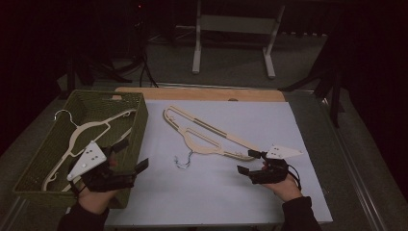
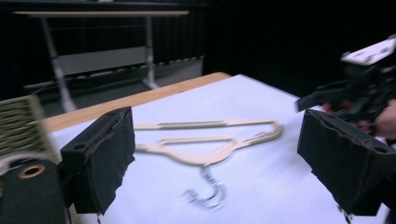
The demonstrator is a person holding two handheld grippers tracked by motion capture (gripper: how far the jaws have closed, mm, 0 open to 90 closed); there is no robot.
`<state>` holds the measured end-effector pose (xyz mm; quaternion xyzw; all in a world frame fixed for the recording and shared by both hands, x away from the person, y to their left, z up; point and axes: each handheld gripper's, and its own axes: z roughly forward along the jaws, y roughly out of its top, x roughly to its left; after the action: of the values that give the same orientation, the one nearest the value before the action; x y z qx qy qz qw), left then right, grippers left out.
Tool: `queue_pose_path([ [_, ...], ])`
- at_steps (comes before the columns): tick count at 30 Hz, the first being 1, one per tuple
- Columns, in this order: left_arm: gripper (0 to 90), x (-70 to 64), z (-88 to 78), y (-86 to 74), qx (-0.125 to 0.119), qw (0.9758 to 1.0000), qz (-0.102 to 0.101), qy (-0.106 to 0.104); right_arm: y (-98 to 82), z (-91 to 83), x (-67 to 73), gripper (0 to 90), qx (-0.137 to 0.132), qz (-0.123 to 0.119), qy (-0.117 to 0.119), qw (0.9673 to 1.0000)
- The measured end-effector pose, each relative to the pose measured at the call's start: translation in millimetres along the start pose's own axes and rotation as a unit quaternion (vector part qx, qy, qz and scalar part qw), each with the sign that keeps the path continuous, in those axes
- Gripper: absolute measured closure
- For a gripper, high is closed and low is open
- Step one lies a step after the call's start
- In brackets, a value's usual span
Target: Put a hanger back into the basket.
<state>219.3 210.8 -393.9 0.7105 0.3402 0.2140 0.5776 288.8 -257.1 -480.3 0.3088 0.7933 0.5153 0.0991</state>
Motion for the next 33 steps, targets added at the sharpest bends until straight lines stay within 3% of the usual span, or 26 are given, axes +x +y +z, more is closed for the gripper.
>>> queue_pose_path([
  [2,12.2,-10.2,9.1,-1.1,-0.01,0.9999,0.002,-0.006,-0.2,0.5,0.0,20.4,-0.002,0.002,0.001,1.0],
  [4,12.2,-11.7,12.5,-2.0,-0.011,0.9999,-0.002,-0.011,-0.2,1.2,0.2,20.4,-0.001,0.001,0.001,1.0],
  [10,12.1,-16.0,26.9,-6.0,0.004,0.9999,0.01,-0.006,-0.1,3.3,1.4,20.5,0.004,0.001,-0.003,1.0],
  [22,12.1,-14.7,31.4,-12.1,0.015,0.9998,0.006,-0.01,2.5,11.1,0.9,22.9,0.019,-0.005,-0.023,0.9995],
  [26,12.1,-17.5,32.9,-12.7,0.02,0.9996,0.014,-0.01,9.0,19.8,1.0,27.4,0.033,-0.021,-0.045,0.9982],
  [29,12.1,-18.9,33.6,-12.9,0.022,0.9996,0.014,-0.012,16.9,30.3,1.4,30.3,0.052,-0.043,-0.069,0.9953],
  [33,12.1,-20.2,34.3,-13.2,0.022,0.9996,0.012,-0.014,29.1,45.9,2.4,31.3,0.073,-0.069,-0.077,0.992],
])
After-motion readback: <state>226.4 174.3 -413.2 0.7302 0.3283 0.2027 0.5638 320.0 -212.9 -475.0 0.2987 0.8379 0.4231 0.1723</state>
